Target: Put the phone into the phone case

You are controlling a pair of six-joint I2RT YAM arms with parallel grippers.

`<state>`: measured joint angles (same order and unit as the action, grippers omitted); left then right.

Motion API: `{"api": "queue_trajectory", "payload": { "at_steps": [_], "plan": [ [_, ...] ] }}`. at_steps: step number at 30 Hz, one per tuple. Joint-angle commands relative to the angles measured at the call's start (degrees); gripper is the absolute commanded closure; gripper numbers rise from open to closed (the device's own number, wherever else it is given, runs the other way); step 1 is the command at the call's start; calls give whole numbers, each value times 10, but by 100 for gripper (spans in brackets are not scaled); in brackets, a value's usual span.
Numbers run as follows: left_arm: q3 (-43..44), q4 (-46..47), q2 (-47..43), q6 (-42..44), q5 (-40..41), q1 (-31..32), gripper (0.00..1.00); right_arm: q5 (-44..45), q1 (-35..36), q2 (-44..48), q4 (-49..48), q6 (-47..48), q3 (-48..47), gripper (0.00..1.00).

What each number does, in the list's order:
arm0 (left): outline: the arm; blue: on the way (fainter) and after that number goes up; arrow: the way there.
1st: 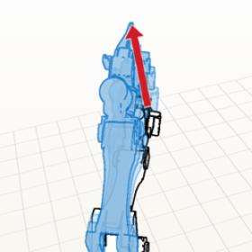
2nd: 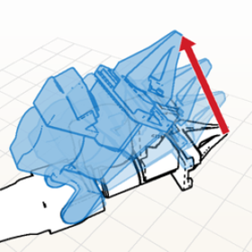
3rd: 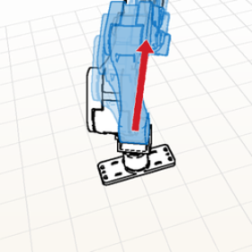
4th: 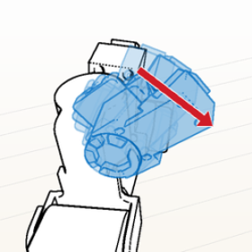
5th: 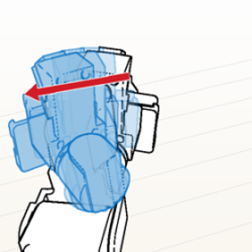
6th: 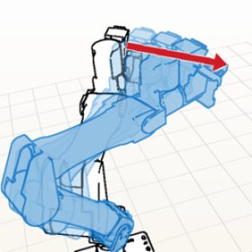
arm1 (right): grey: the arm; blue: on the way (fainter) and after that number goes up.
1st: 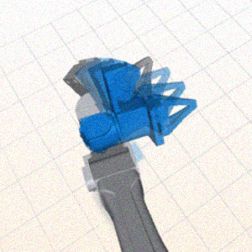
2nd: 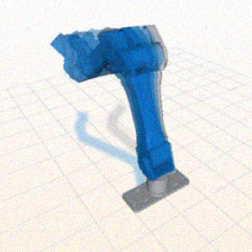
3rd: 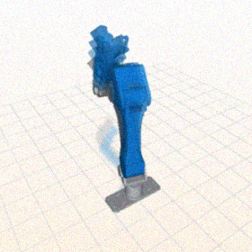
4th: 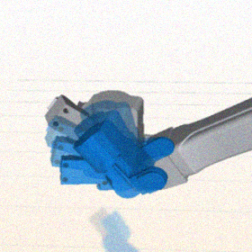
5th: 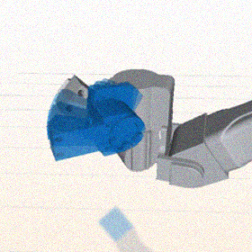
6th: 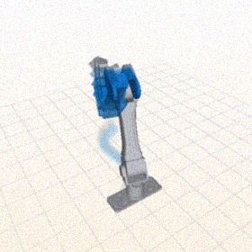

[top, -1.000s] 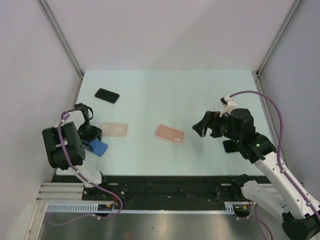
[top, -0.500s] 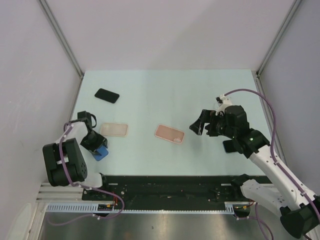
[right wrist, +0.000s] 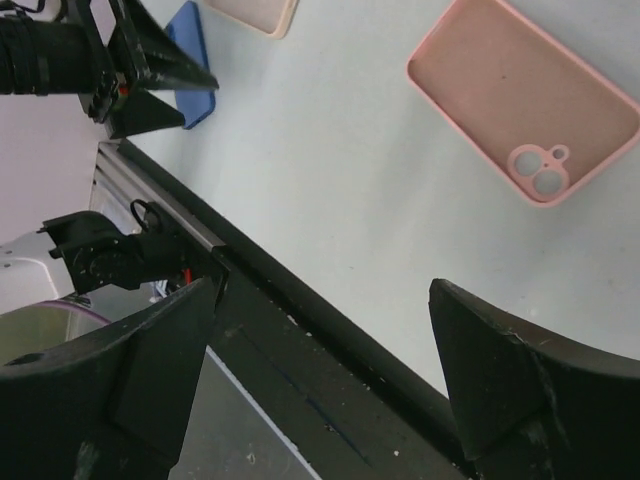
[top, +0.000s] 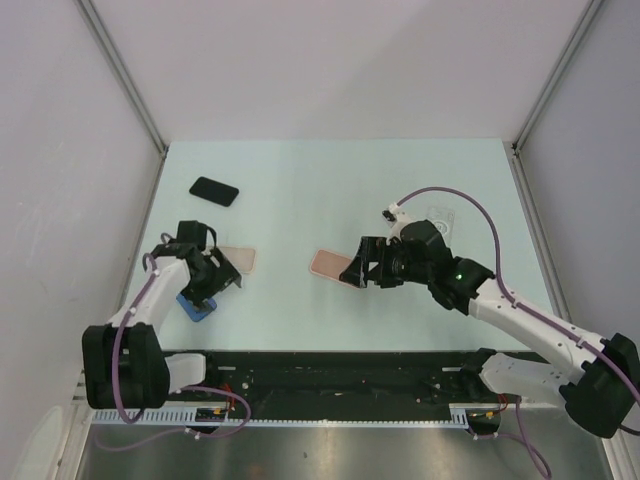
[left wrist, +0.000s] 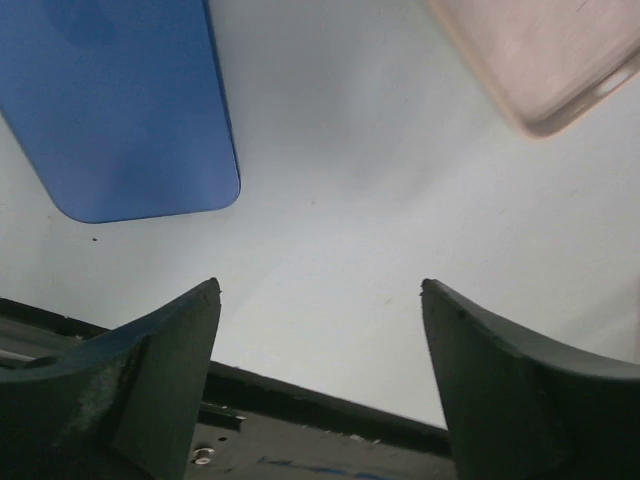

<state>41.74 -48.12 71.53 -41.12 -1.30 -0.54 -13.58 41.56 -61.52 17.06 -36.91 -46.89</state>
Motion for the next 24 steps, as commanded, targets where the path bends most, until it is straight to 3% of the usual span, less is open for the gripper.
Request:
{"api": "queue_trajectory", "payload": {
  "at_steps": [1,5,9,15,24],
  "plan": [
    [55,6,-63,18,85,-24,2,36,24,17,-41,-19,-3,7],
    [56,33,-74,73,65,-115,0,58,33,38,-20,-11,-1,6],
    [57,38,-29,96,33,-184,2,65,35,54,-21,-8,8,5],
    [80,64,56,136,82,-200,3,71,33,90,-26,1,22,4],
    [69,97,104,154,46,-211,0,52,12,113,-19,31,25,3]
  ]
}}
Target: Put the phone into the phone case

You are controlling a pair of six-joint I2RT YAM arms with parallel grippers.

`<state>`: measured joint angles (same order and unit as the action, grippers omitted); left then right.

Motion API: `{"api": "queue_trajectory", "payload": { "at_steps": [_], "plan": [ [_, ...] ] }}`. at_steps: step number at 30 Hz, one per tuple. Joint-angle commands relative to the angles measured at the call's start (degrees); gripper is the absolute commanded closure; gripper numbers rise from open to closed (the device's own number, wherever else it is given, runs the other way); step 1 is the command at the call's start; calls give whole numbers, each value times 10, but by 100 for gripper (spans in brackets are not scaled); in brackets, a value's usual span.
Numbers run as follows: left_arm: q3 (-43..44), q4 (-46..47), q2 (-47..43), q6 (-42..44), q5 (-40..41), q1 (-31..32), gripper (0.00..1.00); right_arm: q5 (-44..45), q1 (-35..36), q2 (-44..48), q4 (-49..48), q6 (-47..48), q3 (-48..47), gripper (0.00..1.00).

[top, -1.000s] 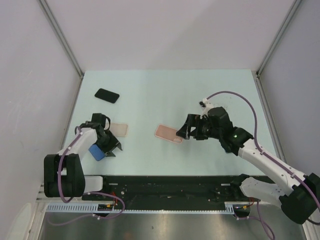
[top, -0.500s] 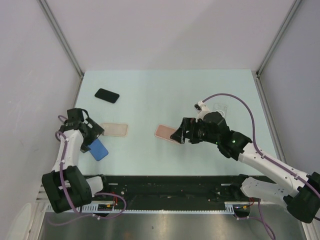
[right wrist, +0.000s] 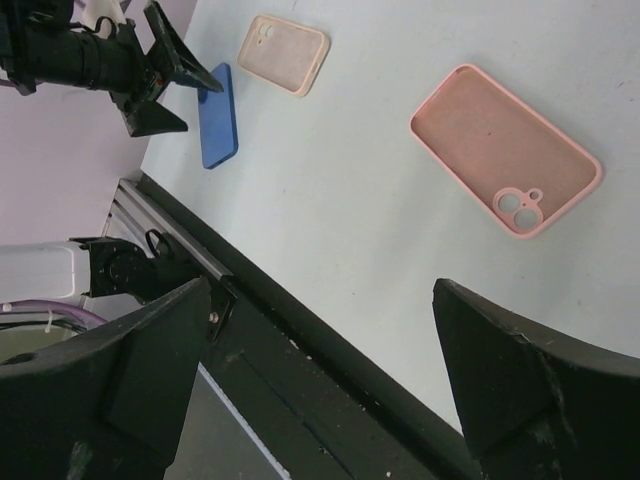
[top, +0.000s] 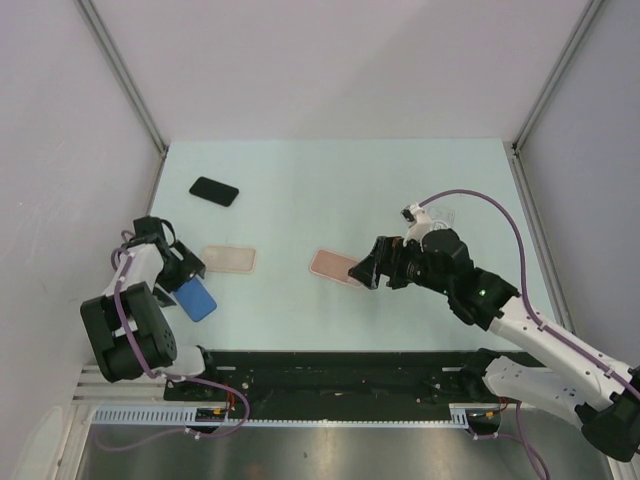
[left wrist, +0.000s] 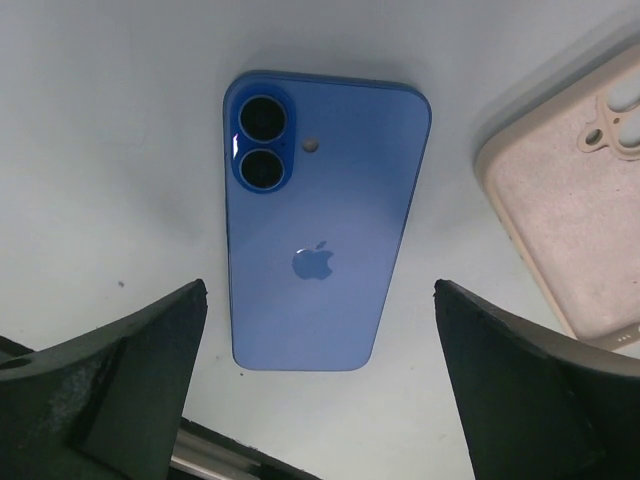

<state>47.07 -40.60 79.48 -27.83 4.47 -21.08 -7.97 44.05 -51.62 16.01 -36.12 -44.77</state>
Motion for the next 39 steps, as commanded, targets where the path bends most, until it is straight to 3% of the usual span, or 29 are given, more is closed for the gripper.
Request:
{"api": "queue_trajectory", "payload": {
  "at_steps": [1,17,27,39],
  "plan": [
    [15,25,28,21,-13,-5,0,-9,-22,16,-8,24,4,3],
    [26,40,108,23,-33,-6,12,-45,-71,33,-12,33,11,3],
    [10,27,96,7,-67,0,27,-43,-81,42,2,30,11,3],
    [-14,-11,6,-34,-135,119,37,-51,-78,13,-37,-5,31,3]
  ]
}}
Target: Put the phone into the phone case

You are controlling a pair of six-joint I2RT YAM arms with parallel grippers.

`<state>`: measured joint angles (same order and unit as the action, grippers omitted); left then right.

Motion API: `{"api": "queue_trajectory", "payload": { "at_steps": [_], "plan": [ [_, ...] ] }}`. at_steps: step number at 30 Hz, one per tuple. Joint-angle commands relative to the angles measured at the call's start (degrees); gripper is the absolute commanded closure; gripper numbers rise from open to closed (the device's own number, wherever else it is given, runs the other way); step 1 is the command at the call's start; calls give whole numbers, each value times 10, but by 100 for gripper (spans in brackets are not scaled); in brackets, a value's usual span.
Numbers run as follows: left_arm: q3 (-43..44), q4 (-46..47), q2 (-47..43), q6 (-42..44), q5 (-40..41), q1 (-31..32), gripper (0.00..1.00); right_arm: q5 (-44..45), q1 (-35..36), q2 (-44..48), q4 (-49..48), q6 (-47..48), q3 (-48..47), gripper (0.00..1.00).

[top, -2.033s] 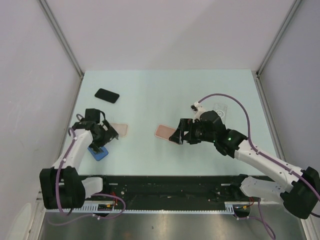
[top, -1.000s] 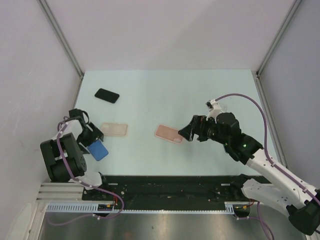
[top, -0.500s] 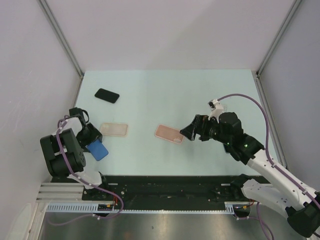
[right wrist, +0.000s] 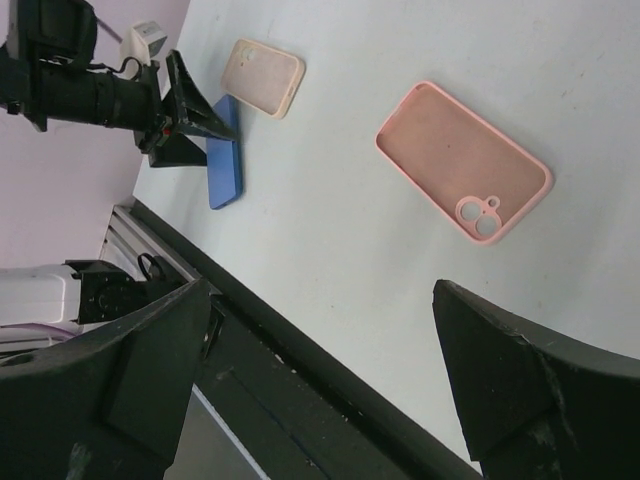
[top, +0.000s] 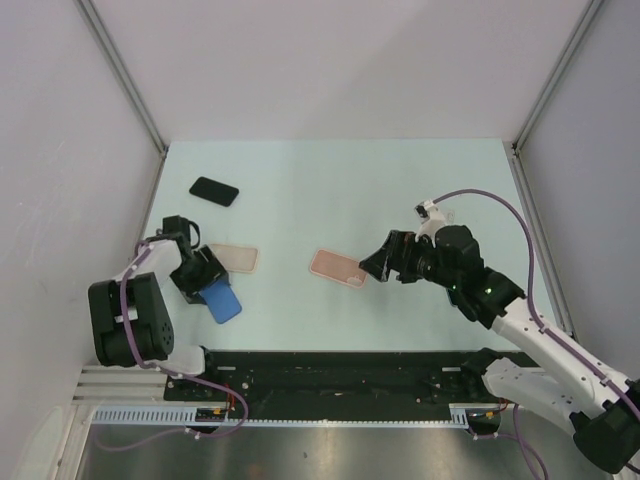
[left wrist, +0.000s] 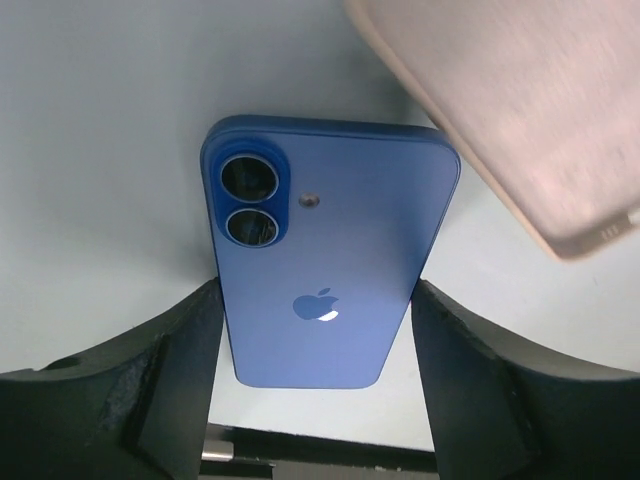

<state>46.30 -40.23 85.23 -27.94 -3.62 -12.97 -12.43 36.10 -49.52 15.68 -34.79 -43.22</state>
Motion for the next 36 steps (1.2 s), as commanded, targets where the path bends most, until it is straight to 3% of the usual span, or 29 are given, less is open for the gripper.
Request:
{"api": "queue_trajectory", "payload": {
  "at_steps": [1,12,17,25,31,36],
  "plan": [
    [-10,-15,-67,-37,-58,48,37,-7,5,-14,-42,-30,21,4],
    [-83,60,-137,-119,-139,173,38,-8,120,-177,-255,-72,60,12],
    [-111,106,-157,-151,-185,199,38,-15,181,-283,-395,-102,61,20],
    [-133,140,-231,-192,-234,227,39,-54,211,-428,-567,-176,66,33],
    [-154,160,-267,-212,-247,232,39,-79,216,-487,-643,-203,66,44],
    [-169,172,-271,-212,-261,236,39,-60,225,-497,-650,-207,65,50]
  ]
}}
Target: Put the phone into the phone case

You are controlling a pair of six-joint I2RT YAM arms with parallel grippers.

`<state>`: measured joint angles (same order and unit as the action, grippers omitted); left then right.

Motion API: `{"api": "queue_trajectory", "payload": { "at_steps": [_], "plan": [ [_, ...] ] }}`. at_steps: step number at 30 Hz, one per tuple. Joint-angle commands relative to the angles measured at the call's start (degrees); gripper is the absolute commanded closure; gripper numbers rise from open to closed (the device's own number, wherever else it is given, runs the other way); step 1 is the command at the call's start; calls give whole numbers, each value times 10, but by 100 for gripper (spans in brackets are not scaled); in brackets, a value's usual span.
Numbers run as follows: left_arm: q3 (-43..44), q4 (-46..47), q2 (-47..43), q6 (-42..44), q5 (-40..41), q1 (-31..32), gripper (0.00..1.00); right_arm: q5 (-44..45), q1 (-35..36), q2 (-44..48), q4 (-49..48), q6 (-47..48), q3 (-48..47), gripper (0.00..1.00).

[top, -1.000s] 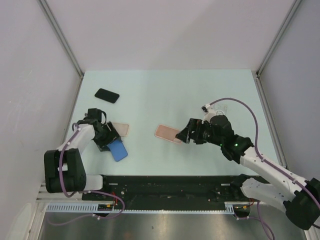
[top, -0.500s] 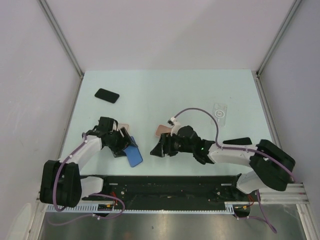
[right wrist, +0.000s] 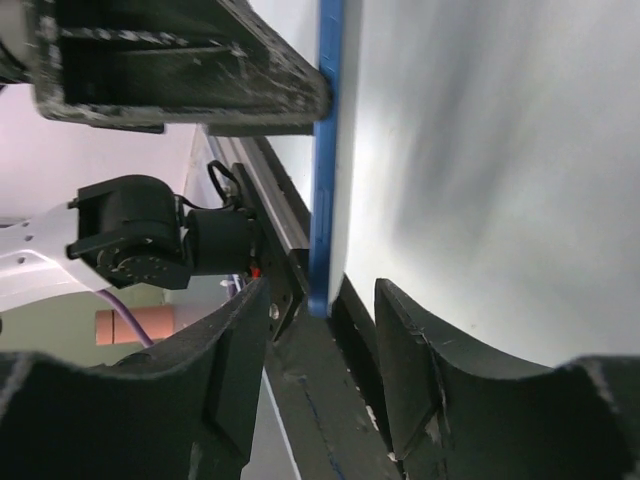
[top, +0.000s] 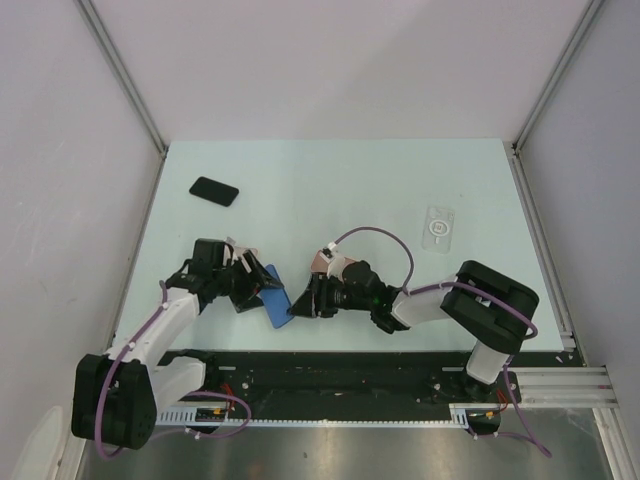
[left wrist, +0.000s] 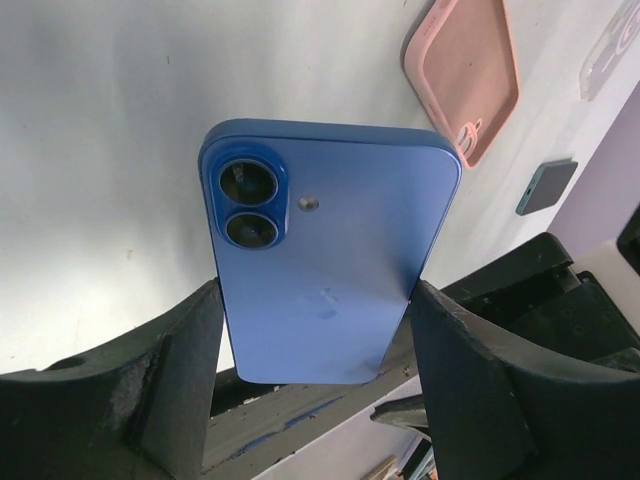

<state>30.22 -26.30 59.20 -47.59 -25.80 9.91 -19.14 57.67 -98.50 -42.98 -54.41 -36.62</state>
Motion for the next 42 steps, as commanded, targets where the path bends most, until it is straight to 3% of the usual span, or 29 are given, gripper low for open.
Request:
{"api": "queue_trajectory", "payload": {
  "at_steps": [1,4,9,15,19,23,25,31,32,35,38,42],
  "plan": [
    [-9,36,-10,-15,-43,7,39,11,10,-9,-62,-11,-1,51],
    [-10,42,-9,-16,-50,8,39,19,10,-14,-63,-14,-3,58],
    [-7,43,-16,-18,-54,10,40,27,12,-22,-54,-13,-11,60],
    [-5,45,-18,-21,-62,13,37,44,12,-15,-38,-2,-13,86],
    [1,45,-18,-14,-65,13,27,44,7,-13,-32,1,-13,100],
    [27,28,-11,1,-62,13,12,33,-10,-4,-23,4,-13,100],
    [46,2,-7,20,-48,14,11,31,-18,11,-2,12,-14,100],
    [165,-151,15,25,116,11,14,58,-44,88,115,78,-13,100],
    [181,-176,19,9,198,10,14,59,-51,98,126,82,-13,100],
    [235,-257,36,-50,338,6,25,41,-64,136,151,94,-13,100],
    [272,-300,66,-91,394,-26,29,62,-65,185,192,116,-13,100],
    [278,-315,105,-159,391,-94,31,104,-64,247,249,147,-13,100]
  ]
}}
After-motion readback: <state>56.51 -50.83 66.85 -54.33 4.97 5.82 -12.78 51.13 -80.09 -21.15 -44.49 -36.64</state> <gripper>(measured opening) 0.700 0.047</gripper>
